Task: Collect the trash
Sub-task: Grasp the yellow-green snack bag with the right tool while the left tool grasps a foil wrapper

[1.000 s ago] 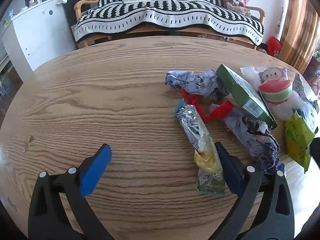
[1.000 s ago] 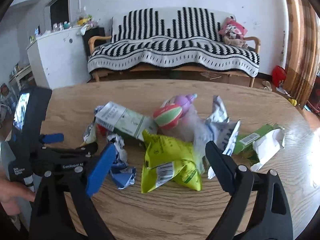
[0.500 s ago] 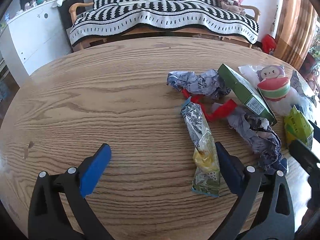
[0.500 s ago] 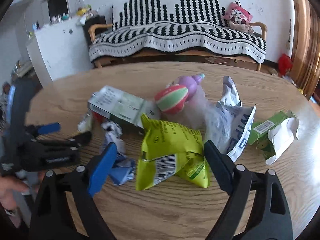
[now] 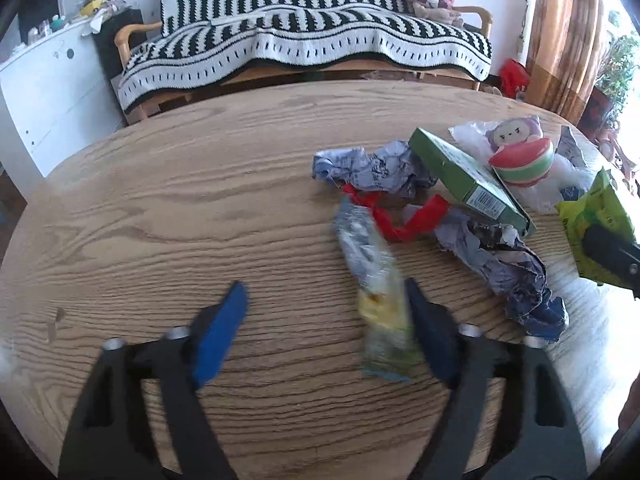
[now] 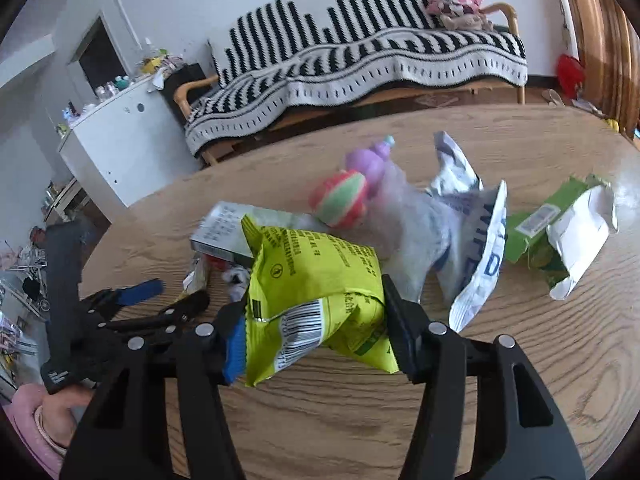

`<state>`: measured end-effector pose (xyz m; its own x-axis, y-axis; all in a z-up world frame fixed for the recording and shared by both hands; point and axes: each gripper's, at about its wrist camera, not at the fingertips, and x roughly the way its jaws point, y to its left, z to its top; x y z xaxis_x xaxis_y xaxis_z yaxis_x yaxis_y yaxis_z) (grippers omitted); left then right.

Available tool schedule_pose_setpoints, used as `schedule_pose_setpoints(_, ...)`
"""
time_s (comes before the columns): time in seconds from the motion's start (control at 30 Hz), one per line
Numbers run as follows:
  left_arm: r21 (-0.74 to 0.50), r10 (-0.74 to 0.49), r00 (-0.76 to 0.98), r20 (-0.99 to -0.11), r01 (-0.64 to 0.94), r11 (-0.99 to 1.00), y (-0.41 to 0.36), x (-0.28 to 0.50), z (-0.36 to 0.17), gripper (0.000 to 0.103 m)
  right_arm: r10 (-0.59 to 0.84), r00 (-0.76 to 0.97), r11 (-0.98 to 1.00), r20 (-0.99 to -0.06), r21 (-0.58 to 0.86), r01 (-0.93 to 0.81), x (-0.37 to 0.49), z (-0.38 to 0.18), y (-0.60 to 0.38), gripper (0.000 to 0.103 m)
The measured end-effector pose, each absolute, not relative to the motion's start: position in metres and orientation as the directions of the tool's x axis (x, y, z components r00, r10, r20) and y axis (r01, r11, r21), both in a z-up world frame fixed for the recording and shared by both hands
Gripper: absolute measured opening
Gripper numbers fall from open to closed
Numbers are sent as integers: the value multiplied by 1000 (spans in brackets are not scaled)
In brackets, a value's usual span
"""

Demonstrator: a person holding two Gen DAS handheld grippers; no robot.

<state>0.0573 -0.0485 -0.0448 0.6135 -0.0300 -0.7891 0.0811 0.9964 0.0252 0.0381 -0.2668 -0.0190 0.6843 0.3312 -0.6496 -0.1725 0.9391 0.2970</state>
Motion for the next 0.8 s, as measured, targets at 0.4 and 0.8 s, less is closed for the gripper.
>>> schedule_pose_setpoints(0.4, -102, -85, 616, -783, 8, 995, -23, 60, -38, 14, 344, 708, 928, -617, 338, -156, 29, -10, -275, 57)
schedule_pose_setpoints(0.8, -95, -140, 648, -749, 103, 990, -38, 45, -21, 13, 352, 729, 920, -586, 361, -154, 17, -4, -278, 58)
